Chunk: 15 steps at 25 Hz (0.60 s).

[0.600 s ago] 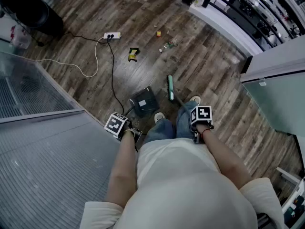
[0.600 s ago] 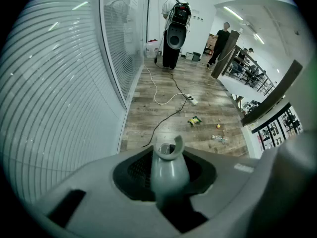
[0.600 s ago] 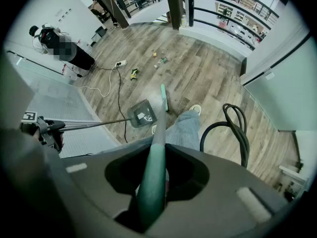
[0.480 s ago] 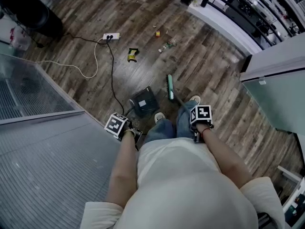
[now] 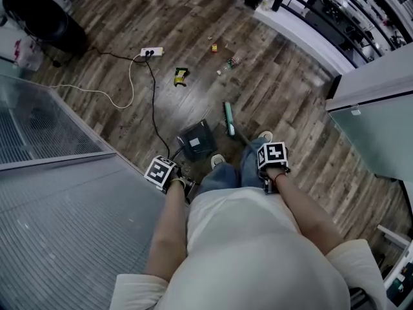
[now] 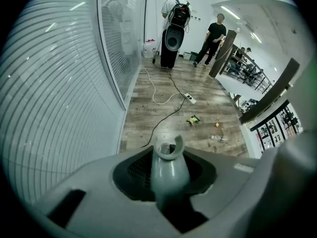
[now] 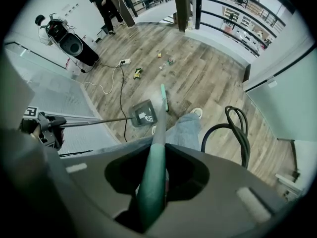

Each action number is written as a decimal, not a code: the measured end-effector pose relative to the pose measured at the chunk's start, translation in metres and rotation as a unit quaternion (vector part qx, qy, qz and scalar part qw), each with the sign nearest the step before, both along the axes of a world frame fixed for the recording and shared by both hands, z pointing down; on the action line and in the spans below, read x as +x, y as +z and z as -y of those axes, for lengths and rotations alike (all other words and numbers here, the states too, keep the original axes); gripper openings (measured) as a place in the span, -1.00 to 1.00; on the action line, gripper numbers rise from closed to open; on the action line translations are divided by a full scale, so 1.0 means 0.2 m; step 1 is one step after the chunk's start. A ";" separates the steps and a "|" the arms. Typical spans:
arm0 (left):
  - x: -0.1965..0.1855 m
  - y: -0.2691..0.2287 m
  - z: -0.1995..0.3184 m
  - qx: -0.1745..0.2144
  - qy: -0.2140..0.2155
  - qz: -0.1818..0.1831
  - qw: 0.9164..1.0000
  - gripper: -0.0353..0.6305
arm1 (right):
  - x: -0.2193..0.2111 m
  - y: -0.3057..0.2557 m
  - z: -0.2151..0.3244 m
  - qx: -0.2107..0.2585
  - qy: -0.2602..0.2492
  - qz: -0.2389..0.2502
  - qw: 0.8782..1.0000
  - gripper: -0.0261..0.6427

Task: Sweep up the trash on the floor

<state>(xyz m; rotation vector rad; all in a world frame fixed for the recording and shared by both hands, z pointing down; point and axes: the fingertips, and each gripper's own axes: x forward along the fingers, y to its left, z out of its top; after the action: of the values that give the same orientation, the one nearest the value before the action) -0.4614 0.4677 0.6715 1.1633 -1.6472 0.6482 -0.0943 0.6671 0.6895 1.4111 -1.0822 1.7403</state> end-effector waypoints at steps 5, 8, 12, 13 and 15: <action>-0.02 0.00 0.00 -0.001 -0.004 -0.003 1.000 -0.61 | -0.01 -0.01 0.03 0.001 -0.012 -0.008 1.000 -0.64; -0.03 0.01 0.01 -0.002 -0.003 -0.005 1.000 -0.61 | -0.01 -0.02 0.07 0.007 -0.013 -0.012 1.000 -0.64; -0.03 0.00 0.02 -0.004 0.001 -0.007 1.000 -0.61 | -0.02 -0.05 0.13 0.019 -0.002 -0.008 1.000 -0.64; -0.03 0.00 0.02 -0.004 0.002 -0.006 1.000 -0.61 | -0.02 -0.07 0.15 0.022 -0.005 -0.009 1.000 -0.64; -0.03 0.00 0.02 -0.005 0.003 -0.007 1.000 -0.61 | -0.03 -0.09 0.20 0.028 -0.017 -0.015 0.999 -0.64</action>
<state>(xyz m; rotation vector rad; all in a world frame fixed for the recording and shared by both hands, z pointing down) -0.4678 0.4638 0.6708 1.1640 -1.6277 0.6497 -0.0998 0.6280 0.6715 1.4400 -1.1407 1.6720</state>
